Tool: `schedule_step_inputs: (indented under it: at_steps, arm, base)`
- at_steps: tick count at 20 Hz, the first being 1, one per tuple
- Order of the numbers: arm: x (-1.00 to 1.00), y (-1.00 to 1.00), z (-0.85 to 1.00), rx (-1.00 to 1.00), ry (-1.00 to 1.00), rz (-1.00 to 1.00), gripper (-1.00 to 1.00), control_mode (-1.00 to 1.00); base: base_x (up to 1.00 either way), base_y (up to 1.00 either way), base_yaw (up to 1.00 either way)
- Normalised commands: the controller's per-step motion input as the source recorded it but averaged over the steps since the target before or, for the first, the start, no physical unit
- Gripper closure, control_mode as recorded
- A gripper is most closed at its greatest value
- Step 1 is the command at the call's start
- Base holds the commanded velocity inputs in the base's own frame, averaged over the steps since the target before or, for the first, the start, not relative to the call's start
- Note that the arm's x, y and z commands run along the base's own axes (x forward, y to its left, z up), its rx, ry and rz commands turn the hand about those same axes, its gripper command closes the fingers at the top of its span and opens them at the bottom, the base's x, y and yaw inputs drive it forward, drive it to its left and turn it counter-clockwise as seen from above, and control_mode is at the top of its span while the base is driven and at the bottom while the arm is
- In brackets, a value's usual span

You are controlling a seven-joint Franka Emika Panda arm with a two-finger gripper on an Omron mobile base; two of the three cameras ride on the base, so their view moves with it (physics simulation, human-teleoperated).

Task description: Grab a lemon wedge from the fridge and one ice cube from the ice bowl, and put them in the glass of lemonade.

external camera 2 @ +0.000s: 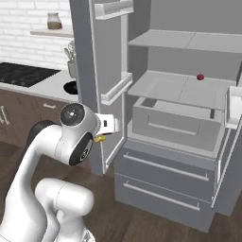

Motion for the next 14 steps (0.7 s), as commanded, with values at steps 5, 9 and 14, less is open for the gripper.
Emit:
schedule_step_inputs:
  at_steps: [5,9,14]
  arm:
    - [0.0,0.0,0.0,0.0,0.0,0.0,1.0,1.0]
    - [0.0,0.0,0.0,0.0,0.0,0.0,1.0,1.0]
    - [0.0,0.0,0.0,0.0,0.0,0.0,1.0,1.0]
  base:
    - [-0.01,1.0,0.12]
    - [0.0,1.0,0.28]
    - [-0.16,1.0,0.53]
